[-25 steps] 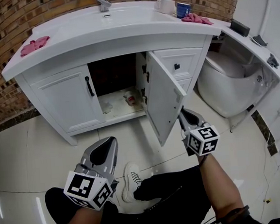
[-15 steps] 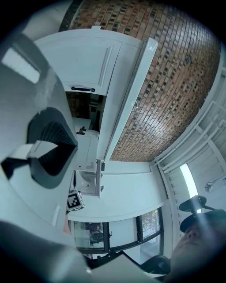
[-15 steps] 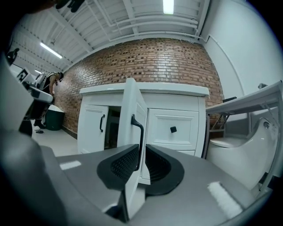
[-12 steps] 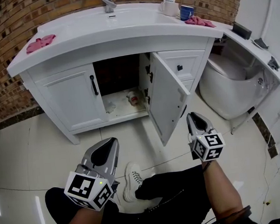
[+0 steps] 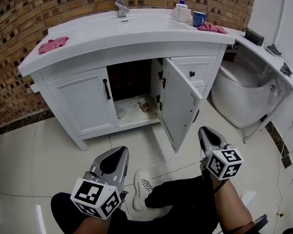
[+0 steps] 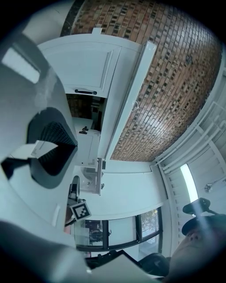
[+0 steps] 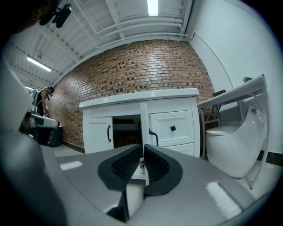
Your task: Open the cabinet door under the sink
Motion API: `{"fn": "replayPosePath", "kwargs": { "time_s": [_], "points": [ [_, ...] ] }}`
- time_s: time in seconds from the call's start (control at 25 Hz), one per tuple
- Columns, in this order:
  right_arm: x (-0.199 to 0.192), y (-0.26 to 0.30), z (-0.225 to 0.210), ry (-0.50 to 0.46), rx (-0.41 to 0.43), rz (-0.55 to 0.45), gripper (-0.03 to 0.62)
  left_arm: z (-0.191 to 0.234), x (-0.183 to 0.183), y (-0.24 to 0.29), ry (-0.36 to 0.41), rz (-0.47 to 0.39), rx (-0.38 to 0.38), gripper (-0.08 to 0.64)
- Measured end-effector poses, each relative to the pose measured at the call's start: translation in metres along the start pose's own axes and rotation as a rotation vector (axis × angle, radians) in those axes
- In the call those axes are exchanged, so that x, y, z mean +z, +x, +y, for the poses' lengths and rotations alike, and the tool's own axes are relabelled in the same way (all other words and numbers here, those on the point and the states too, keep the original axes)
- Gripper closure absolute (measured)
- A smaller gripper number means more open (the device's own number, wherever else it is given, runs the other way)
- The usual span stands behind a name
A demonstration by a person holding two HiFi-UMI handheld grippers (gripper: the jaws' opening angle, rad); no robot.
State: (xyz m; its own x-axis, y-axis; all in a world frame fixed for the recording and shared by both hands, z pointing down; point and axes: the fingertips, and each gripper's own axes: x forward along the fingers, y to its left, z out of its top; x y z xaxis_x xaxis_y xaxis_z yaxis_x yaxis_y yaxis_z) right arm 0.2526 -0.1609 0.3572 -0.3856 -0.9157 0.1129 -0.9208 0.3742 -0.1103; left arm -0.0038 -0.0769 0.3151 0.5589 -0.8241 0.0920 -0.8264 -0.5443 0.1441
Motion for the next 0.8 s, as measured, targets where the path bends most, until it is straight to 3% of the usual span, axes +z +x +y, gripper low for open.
{"fn": "replayPosePath", "kwargs": {
  "time_s": [0.32, 0.6, 0.8],
  "points": [
    [0.029, -0.036, 0.087, -0.021, 0.157, -0.027, 0.584, 0.007, 0.001, -0.048, -0.038, -0.025, 0.045, 0.557],
    [0.018, -0.065, 0.149, -0.085, 0.265, 0.051, 0.584, 0.006, -0.006, -0.081, -0.049, -0.028, 0.084, 0.557],
    [0.013, -0.084, 0.167, -0.116, 0.299, 0.074, 0.584, 0.007, -0.008, -0.092, -0.047, -0.022, 0.107, 0.557]
  ]
}}
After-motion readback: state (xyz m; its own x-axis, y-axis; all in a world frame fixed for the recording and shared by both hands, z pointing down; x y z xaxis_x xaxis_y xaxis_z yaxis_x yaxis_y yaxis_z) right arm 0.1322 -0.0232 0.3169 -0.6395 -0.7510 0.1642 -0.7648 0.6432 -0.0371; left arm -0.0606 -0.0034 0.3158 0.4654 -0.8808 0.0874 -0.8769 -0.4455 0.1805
